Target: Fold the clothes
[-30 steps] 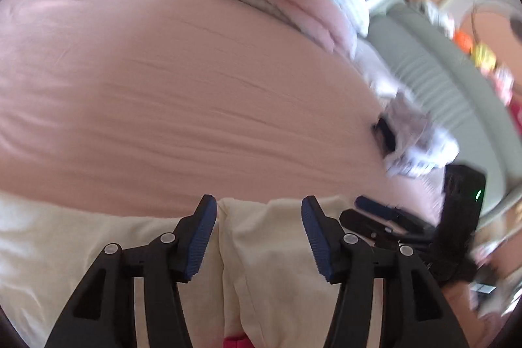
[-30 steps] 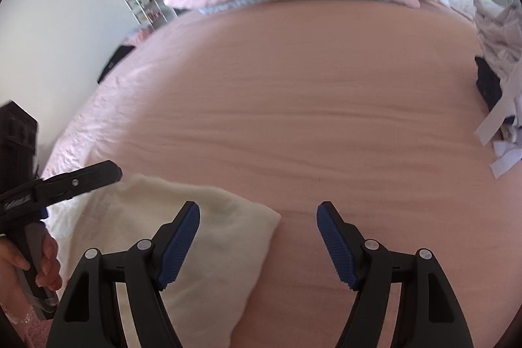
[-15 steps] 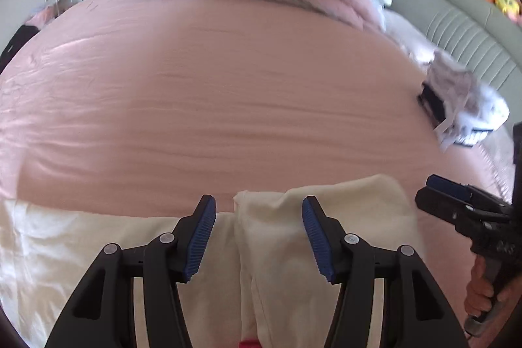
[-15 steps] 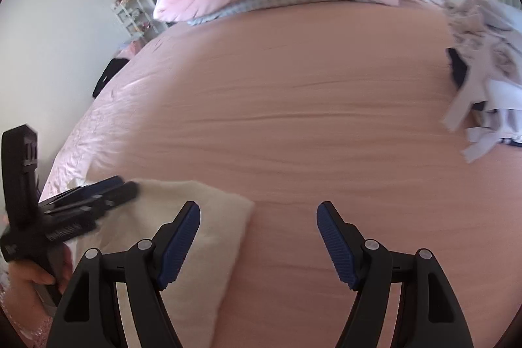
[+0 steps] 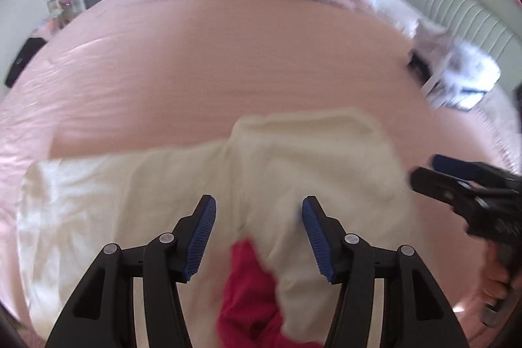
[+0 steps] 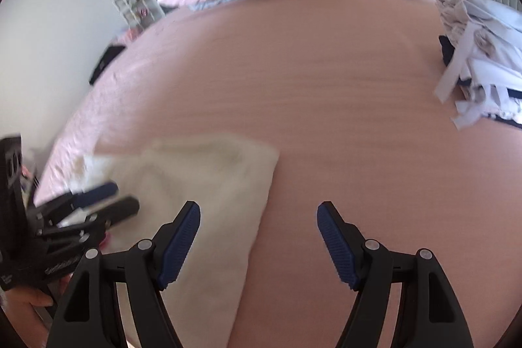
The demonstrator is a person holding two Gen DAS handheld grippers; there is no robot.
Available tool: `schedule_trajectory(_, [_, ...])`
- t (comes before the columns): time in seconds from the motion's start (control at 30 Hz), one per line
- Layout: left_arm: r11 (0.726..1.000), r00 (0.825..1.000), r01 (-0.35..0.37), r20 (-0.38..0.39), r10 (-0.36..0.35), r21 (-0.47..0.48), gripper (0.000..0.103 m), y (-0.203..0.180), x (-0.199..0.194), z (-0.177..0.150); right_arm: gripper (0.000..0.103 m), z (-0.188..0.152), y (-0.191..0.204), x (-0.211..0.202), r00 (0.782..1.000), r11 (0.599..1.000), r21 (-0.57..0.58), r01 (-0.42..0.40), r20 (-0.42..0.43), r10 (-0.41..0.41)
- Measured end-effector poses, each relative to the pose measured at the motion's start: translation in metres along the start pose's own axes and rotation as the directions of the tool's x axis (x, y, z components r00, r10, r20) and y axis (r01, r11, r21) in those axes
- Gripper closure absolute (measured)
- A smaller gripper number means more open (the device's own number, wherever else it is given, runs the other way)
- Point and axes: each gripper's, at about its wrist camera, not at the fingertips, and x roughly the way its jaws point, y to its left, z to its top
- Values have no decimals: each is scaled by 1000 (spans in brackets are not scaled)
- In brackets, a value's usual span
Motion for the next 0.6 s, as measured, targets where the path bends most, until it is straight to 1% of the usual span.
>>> schedule_trajectory(0.03, [1000, 1000, 11, -15, -11, -15, 48, 4, 4, -4, 30, -11, 9, -2, 1000, 999, -33, 29, -7, -30])
schedule_trajectory(0.13, [998, 998, 57, 21, -56, -35, 45, 17, 0, -11, 30, -39, 22, -13, 993, 986, -120, 115, -19, -118])
schedule_trajectory(0.2, [993, 994, 91, 61, -87, -71, 45, 25, -7, -17, 29, -56, 12, -17, 987, 983, -104, 148, -43, -153])
schedule_trajectory(0.27, [981, 988, 137, 97, -124, -138, 45, 36, -14, -25, 29, -64, -2, -15, 985, 988, -37, 151, -78, -153])
schedule_trajectory(0.3, [974, 983, 159, 116, -141, -163, 45, 40, -22, -29, 29, -61, -5, -19, 985, 989, 8, 147, -88, -145])
schedule_trajectory(0.33, [970, 978, 177, 139, -155, -167, 45, 43, -32, -33, 29, -60, -6, -29, 987, 988, 36, 147, -74, -144])
schedule_trajectory(0.4, [974, 969, 203, 161, -185, -103, 45, 35, -45, -38, 29, -60, 4, -50, 994, 993, 29, 113, 13, -113])
schedule_trajectory(0.43, [977, 969, 205, 157, -193, -60, 45, 28, -47, -41, 28, -61, 11, -57, 994, 995, 22, 96, 46, -97])
schedule_trajectory(0.47, [980, 970, 199, 145, -195, -14, 45, 19, -48, -45, 28, -64, 17, -57, 995, 996, 19, 86, 44, -86])
schedule_trajectory(0.5, [981, 973, 196, 126, -196, 7, 45, 14, -45, -49, 28, -67, 21, -50, 996, 997, 11, 82, 17, -82])
schedule_trajectory(0.53, [981, 975, 196, 103, -195, 9, 45, 13, -38, -52, 28, -71, 26, -42, 996, 996, 1, 84, -18, -84])
schedule_trajectory(0.57, [981, 979, 196, 67, -195, -10, 45, 18, -30, -59, 28, -77, 29, -30, 991, 994, -23, 108, -73, -109])
schedule_trajectory(0.6, [976, 977, 212, 49, -210, -47, 45, 26, -24, -66, 28, -82, 30, -26, 987, 991, -44, 129, -91, -132])
